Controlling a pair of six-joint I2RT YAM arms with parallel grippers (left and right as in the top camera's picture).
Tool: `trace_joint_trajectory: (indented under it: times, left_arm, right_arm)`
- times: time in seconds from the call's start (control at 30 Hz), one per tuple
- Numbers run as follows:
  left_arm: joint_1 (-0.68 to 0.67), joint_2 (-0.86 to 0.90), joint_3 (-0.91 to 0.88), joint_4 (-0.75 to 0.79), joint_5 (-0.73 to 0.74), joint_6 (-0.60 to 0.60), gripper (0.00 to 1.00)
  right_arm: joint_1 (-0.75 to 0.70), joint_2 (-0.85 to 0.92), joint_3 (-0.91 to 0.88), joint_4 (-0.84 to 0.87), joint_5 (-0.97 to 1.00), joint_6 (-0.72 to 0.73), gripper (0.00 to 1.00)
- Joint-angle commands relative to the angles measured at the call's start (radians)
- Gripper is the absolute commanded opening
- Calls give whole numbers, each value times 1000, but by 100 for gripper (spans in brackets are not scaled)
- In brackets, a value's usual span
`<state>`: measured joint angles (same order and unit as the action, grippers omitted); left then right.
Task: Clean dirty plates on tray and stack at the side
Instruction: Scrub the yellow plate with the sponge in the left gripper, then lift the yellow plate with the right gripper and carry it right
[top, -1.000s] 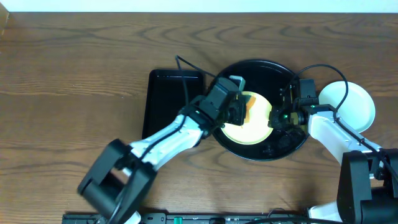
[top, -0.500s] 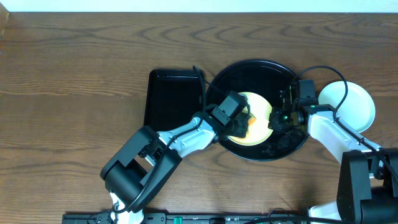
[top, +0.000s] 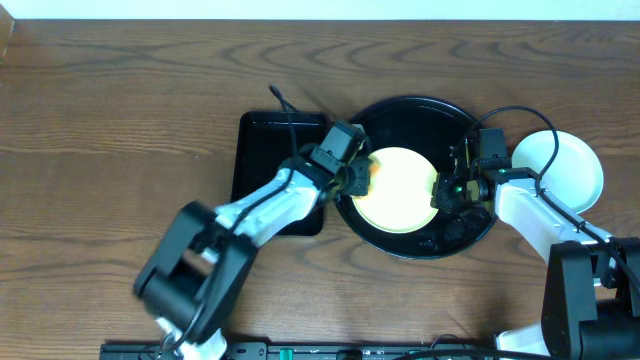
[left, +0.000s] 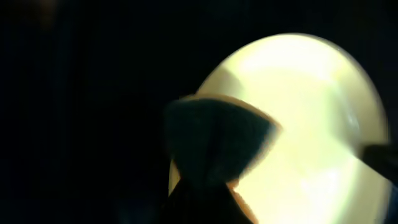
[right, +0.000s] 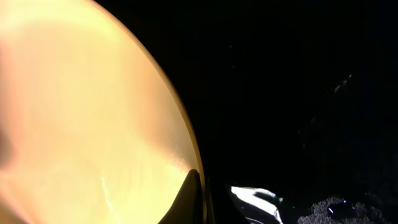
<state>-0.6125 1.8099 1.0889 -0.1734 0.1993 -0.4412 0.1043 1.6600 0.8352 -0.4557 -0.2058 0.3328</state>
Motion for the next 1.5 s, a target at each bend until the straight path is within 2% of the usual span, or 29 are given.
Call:
trace_joint_trajectory:
  times: [0.0,0.13,0.3,0.43,0.5,0.57,0.77,0.97,1.17,1.33,1.47]
  left_arm:
    - [40,-146,26,-48,-29,46,8]
    - [106,-231,26,-137,-110,48,8]
    - [216,-239,25,-225,-119,48,8]
    - [303,-227,5,-237,-117,62,8]
    - [335,-215,-3,-238,-110,93,5]
    - [358,-196,-7,-238,-88,135,8]
    - [387,-102,-8,-225,-71,209,8]
    - [389,3,-8,-207,-50,297,8]
    - [389,89,-8,-173,-58,365,8]
    - [389,158,-8,-170,-58,366,8]
    - [389,147,0,-196,-28,362,8]
  right_arm:
    - [8,3,0,-4,65,9,1]
    - [8,3,0,24,94,11,1]
    - [8,-4,4,108,93,-5,1]
    - [8,-44,34,127,94,-47,1]
    - [8,-73,54,127,97,-76,1]
    - [8,-112,73,126,121,-95,1]
    - [8,-262,96,121,269,-131,1]
    - [8,-388,96,110,647,-183,1]
    - [-11,-417,96,101,954,-235,1]
    - [-100,-416,96,56,969,-213,1]
    - [-212,-415,96,24,939,-161,1]
